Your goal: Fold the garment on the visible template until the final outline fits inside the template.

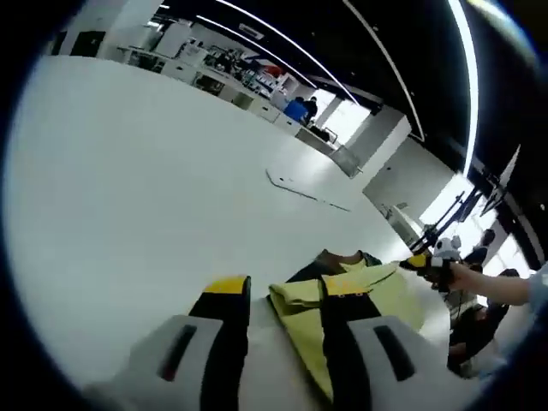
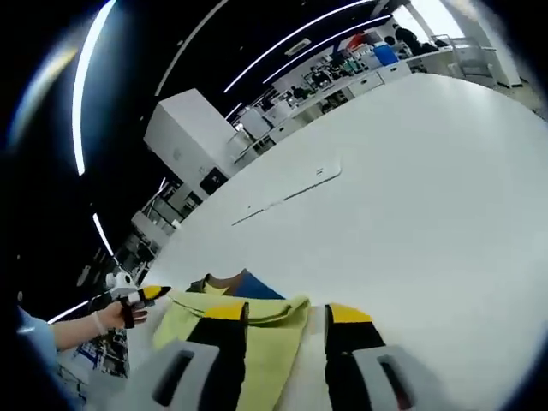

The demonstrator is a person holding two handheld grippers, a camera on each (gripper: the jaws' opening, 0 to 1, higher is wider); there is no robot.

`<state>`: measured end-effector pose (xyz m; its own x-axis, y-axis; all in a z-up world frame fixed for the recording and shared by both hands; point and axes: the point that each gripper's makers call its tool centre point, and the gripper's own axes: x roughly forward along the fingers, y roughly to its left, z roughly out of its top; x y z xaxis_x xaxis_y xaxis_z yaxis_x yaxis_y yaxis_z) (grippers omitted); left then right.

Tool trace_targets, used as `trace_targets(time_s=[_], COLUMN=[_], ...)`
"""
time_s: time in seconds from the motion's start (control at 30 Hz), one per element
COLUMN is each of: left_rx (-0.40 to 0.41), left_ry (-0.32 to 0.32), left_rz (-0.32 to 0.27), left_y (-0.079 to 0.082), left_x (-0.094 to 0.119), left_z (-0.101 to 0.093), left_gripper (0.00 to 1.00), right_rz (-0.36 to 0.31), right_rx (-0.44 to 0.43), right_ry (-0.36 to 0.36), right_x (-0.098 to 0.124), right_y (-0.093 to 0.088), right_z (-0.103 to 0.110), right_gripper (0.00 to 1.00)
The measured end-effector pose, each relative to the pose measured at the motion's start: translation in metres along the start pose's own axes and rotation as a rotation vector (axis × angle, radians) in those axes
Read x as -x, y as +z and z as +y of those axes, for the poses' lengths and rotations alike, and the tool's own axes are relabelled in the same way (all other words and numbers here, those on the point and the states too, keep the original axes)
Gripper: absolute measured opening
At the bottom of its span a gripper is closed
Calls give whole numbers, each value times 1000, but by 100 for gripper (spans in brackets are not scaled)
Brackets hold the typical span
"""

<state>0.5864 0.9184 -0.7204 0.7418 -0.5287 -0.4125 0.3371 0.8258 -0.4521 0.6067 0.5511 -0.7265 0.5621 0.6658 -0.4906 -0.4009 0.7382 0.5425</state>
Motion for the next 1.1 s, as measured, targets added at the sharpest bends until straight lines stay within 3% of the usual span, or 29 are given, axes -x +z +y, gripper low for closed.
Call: trace_targets(time_s=[0.07,0.13,0.23,0.33,0.43,0.6,0.7,0.73,0.93,0.97,1.1], left_rx=[-99,-246,-340,-451,-498,-640,-630,-684,-753,-804,-847], left_ry=[-12,-29,-42,-46,-47,-64,-75,-81,-69,-56,-39], left_rz=[39,91,141,162,171,193,202,210,241,254,231], left_y=[-3,-9,-15,-14,-14,-13,-15,-16,-20,-19,-13], left_x=[0,1,1,2,1,1,1,1,-3,-3,-6], left_z=[-3,-5,-7,-8,-9,-14,-15,-15,-13,-9,-11], left_gripper=[48,51,58,55,52,49,47,46,40,38,28], right_rz=[41,67,110,152,182,248,260,266,314,316,346], right_rx=[96,219,322,479,584,758,832,866,1018,1044,1140], right_ry=[-13,-33,-57,-93,-97,-113,-126,-132,-146,-137,-138], right_x=[1,2,3,1,-3,-7,-7,-8,-12,-14,-19], right_y=[-3,-3,-6,-5,-6,-8,-5,-3,-1,-2,-4], right_z=[-2,-4,-7,-11,-11,-15,-17,-18,-18,-16,-15], right_gripper=[48,48,49,48,47,46,42,41,32,30,30])
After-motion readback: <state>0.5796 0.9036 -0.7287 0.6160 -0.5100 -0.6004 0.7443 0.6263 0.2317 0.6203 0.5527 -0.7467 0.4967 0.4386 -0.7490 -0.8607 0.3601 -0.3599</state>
